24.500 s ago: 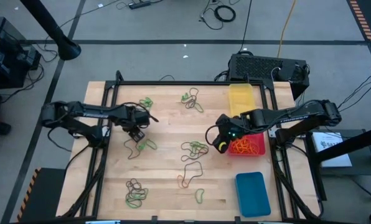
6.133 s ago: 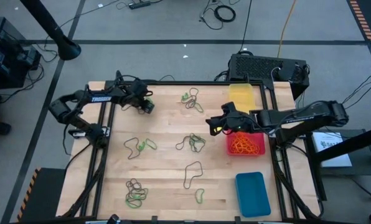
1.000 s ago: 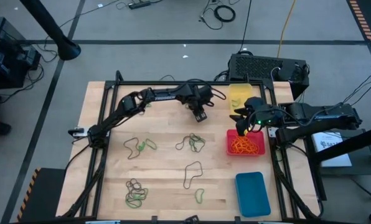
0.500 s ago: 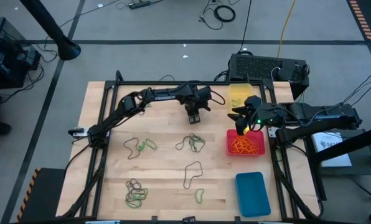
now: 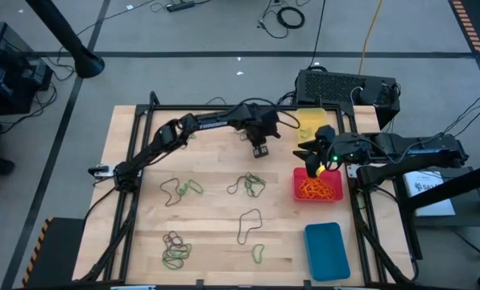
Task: Sort rubber bands into baskets
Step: Put the green rubber band into the yellow bin
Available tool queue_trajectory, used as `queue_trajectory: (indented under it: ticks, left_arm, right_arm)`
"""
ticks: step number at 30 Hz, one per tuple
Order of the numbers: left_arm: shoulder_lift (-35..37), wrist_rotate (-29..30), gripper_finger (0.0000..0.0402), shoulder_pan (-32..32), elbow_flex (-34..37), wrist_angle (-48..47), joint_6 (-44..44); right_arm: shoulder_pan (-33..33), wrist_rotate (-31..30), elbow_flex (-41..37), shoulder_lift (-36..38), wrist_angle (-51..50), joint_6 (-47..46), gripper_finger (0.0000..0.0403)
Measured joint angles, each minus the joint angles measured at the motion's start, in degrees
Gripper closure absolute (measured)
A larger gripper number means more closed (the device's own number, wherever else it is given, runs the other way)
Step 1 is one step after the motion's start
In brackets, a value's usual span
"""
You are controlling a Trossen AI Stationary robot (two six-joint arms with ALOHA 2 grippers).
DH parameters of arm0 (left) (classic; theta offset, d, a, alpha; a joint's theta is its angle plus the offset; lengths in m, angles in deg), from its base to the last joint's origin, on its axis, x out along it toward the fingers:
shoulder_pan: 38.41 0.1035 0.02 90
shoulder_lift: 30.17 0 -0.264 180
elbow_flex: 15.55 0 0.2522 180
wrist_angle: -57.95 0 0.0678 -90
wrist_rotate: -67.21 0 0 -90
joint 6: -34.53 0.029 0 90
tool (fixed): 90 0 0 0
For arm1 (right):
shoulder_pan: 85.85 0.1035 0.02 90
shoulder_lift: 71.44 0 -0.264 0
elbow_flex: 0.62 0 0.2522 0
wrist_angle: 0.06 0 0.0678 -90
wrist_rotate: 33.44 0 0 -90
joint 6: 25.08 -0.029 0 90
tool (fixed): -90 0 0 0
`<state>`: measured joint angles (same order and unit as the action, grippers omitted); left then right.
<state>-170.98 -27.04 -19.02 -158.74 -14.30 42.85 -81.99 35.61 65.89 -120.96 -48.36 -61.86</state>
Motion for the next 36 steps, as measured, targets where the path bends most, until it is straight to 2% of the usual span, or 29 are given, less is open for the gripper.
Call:
queue_trajectory:
  ticks: [3, 10, 21, 25, 27, 31, 33, 36]
  left_arm:
    - [0.0, -5.5, 0.0400, -0.6, -2.8, 1.3, -0.1]
    - [0.2, -1.8, 0.0393, -1.1, -3.1, -0.2, -0.4]
    - [-0.6, 3.5, 0.0285, -0.7, 4.1, 0.1, -0.2]
    - [-2.2, 6.5, 0.0261, -0.7, 4.6, 0.2, 0.9]
    - [-2.3, 9.8, 0.0259, -0.9, 4.6, -1.3, 3.8]
    - [-2.6, 11.3, 0.0269, -1.2, 4.6, -1.6, 6.6]
    - [-2.6, 11.2, 0.0287, -1.3, 4.5, -1.7, 8.2]
    - [-2.7, 11.1, 0.0338, -1.6, 4.5, -1.7, 9.7]
  right_arm:
    - [0.0, 0.5, 0.0, 0.0, -0.1, 0.0, 0.0234]
    - [0.0, 0.5, 0.0, 0.0, -0.4, 0.0, 0.0234]
    - [-0.2, -0.3, 0.0, 0.0, -0.5, 0.1, 0.0234]
    - [-0.2, -0.5, 0.0, 0.0, -0.3, 0.4, 0.0234]
    - [-0.2, -0.5, 0.0, 0.0, -0.2, 0.4, 0.0234]
    - [-0.2, -0.5, 0.0, 0.0, 0.0, 0.4, 0.0234]
    - [-0.2, -1.0, 0.0, 0.0, 0.1, 0.3, 0.0234]
    - [-0.2, -1.4, 0.0, 0.0, 0.2, -0.2, 0.0234]
